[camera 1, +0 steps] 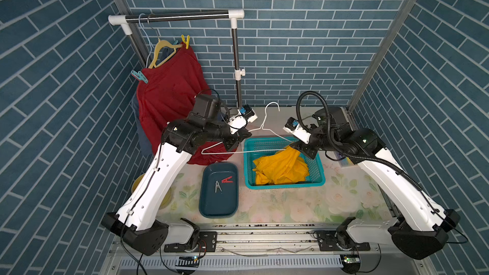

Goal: Remove the clothespins securing t-shirts to the hanger
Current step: Remove the T-shirt from the hanger, then place the hanger on the clothes rail.

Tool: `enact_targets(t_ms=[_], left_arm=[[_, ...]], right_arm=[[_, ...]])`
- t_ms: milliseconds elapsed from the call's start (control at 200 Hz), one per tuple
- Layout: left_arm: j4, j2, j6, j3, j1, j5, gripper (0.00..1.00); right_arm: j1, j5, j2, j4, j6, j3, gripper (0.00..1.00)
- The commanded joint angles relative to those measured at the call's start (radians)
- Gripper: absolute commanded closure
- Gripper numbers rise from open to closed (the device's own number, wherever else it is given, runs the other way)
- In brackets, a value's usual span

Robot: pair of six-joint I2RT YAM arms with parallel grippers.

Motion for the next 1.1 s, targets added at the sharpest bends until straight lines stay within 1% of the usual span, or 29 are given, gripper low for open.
enact_targets(t_ms=[0, 20, 110, 330, 410, 525, 655, 715, 855, 995, 1095], left_arm=[[-0.02, -0.015, 0.009, 0.041, 0.002, -0.024, 1.0], [-0.022, -0.016, 0.009, 0.043, 0.002, -0.029, 1.0], [-0.031, -0.023, 0.011, 0.053, 0.003, -0.05, 1.0], [-0.033, -0.047, 0.0, 0.048, 0.003, -0.091, 1.0], [-0.029, -0.045, -0.02, 0.039, 0.003, -0.095, 1.0], [-0.014, -0.04, -0.055, 0.016, 0.002, -0.104, 1.0], [0.01, -0.048, -0.097, -0.01, 0.003, -0.164, 1.0], [0.023, -0.059, -0.116, -0.015, 0.002, -0.221, 1.0], [0.031, -0.094, -0.143, -0.017, 0.003, -0.445, 1.0], [-0.029, -0.127, -0.102, 0.013, 0.009, -0.63, 1.0], [-0.078, -0.147, -0.093, 0.033, 0.031, -0.728, 0.99]], right_arm=[[-0.001, 0.029, -0.03, -0.059, 0.01, 0.025, 0.58], [-0.001, 0.053, -0.033, -0.059, 0.01, 0.024, 0.58], [0.0, 0.091, -0.047, -0.049, 0.011, 0.02, 0.58], [-0.001, 0.146, -0.082, -0.013, 0.024, 0.002, 0.58], [0.0, 0.137, -0.091, 0.012, 0.036, -0.001, 0.58], [0.0, 0.098, -0.086, 0.068, 0.081, 0.005, 0.56], [0.0, 0.055, -0.051, 0.101, 0.119, 0.032, 0.55], [0.0, 0.063, -0.034, 0.106, 0.123, 0.043, 0.54], [-0.001, 0.096, -0.009, 0.111, 0.125, 0.043, 0.54], [-0.001, 0.123, -0.007, 0.126, 0.129, 0.012, 0.54], [-0.001, 0.156, -0.003, 0.139, 0.128, -0.012, 0.54]])
